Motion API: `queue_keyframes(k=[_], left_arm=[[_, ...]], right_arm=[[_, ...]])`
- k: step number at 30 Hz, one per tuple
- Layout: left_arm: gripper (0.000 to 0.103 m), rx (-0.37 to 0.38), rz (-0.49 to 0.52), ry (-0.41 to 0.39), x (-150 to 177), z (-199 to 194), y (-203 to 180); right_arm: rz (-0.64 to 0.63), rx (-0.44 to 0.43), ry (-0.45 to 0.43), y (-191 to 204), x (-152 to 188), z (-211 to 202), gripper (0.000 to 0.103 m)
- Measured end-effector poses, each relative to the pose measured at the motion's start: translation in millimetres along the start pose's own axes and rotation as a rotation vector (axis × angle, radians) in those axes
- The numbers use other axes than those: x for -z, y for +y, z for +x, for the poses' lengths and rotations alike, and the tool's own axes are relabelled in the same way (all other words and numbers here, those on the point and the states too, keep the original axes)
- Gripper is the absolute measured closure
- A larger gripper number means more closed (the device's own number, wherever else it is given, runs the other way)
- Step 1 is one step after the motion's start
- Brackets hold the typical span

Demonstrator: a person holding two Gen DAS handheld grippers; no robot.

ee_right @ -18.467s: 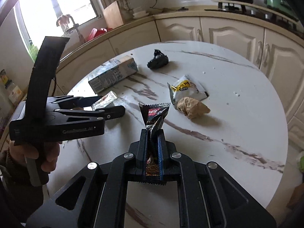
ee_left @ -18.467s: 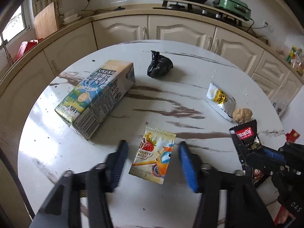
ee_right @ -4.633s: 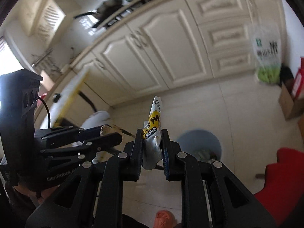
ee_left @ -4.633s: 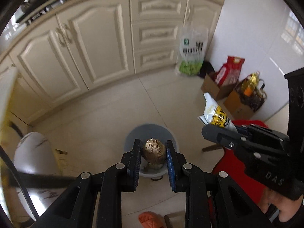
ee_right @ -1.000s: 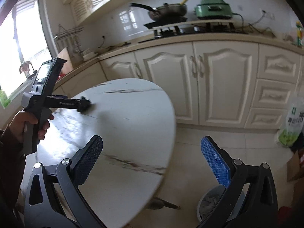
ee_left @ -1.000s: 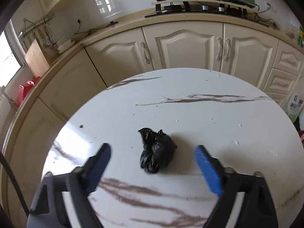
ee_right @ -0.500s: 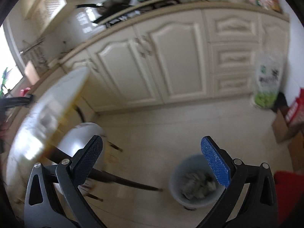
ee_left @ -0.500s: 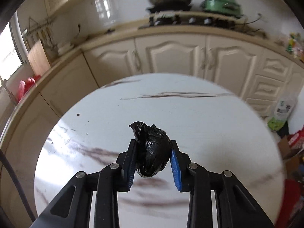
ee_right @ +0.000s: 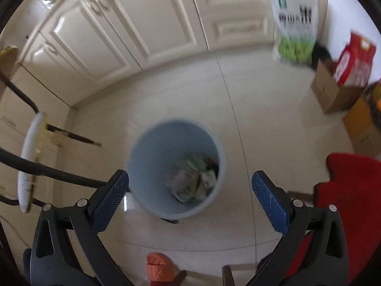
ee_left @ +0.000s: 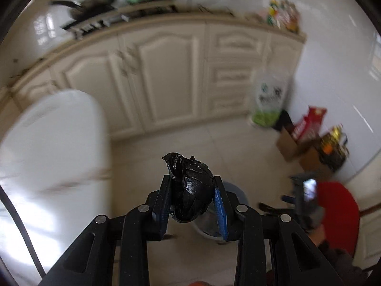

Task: Collect trash
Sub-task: 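Carry the black bag over the blue bin and open the left tool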

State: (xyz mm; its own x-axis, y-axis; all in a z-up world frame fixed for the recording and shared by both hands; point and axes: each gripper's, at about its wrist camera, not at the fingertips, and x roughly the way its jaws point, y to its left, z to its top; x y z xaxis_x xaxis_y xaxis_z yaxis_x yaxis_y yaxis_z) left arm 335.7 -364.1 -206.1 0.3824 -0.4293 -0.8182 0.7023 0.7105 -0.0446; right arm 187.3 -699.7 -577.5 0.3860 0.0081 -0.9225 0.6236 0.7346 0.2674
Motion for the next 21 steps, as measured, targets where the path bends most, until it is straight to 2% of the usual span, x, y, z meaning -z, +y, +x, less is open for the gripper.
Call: queue_keyframes(k=[4, 6, 7, 10, 12, 13, 15, 21], left_arm=[[0.073, 0.013, -0.007, 0.144, 0.5, 109.8, -7.6], [0.073, 0.034, -0.028, 0.222, 4.8, 167.2, -5.3], [0.073, 0.017, -0.032, 0.256, 8.1, 191.9, -2.3], [0.073, -0.002, -0.018, 0.303, 19.2, 252.0, 2.4], [0.073, -0.030, 0.006, 0.335, 25.5, 290.3, 1.2], [0.073, -0.029, 0.011, 0.343, 27.3, 303.5, 1.3], [0.073, -0.040, 0.041, 0.361, 34.8, 332.6, -8.5], [0.072, -0.082, 0.077, 0.409, 44.7, 390.1, -31.5]], right_arm=[[0.054, 0.010, 0.152, -30.9, 11.7, 73.3, 0.000], [0.070, -0.001, 0.200, -39.0, 19.5, 102.3, 0.001], [0.069, 0.001, 0.221, -40.5, 22.6, 112.6, 0.003], [0.069, -0.014, 0.270, -43.2, 30.6, 136.7, 0.026], [0.091, -0.026, 0.307, -45.1, 34.3, 149.8, 0.050], [0.094, -0.040, 0.311, -43.7, 35.3, 151.6, 0.056], [0.057, -0.014, 0.330, -37.1, 38.9, 155.3, 0.076], [0.097, -0.034, 0.336, -44.0, 45.8, 152.5, 0.079]])
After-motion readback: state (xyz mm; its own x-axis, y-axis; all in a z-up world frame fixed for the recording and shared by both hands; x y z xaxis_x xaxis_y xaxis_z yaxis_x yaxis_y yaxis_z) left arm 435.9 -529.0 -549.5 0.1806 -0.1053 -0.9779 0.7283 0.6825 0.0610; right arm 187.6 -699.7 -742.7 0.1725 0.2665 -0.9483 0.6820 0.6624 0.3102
